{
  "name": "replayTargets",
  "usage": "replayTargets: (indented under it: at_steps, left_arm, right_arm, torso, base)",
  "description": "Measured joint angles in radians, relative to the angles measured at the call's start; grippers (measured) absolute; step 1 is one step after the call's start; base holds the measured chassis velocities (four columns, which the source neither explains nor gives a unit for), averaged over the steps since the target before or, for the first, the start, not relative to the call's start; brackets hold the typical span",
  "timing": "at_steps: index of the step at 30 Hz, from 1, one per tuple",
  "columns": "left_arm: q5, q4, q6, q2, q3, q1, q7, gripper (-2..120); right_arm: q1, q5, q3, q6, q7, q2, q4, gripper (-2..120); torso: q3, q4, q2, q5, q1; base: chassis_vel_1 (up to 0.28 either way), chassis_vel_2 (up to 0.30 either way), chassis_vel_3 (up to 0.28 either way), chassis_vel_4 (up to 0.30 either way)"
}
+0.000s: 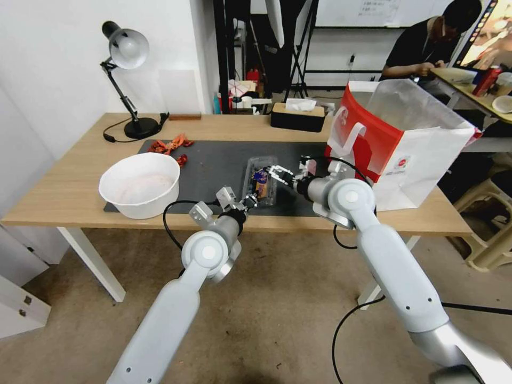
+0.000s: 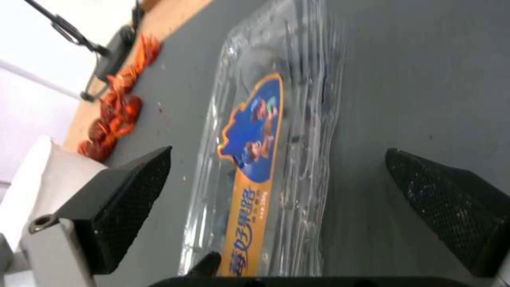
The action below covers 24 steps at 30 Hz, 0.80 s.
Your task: Close the takeout container lid, then place the container into the takeout bag.
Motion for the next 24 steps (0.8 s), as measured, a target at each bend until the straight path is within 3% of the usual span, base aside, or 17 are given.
replayTargets:
  at_steps: [16,24]
  left_arm:
    - [-0.001,-0.004,-0.005,0.003,-0.006,0.005,0.002,0]
    - [-0.006,-0.009,-0.008,0.009,-0.018,0.006,0.002,0]
  right_arm:
    - [0.06,0.045,-0.031,-0.058,0.031,0.036,-0.092,100]
    - [0.076,0.067,-0.045,-0.057,0.055,0.059,-0.119,78]
  torso:
    - [0.0,-0.0001,0.0,-0.0001,0.0]
    - [0.0,-0.0004,0.0,-0.0002,0.0]
  base:
    - [0.0,0.0,0.0,0.0]
    - [0.0,0.0,0.0,0.0]
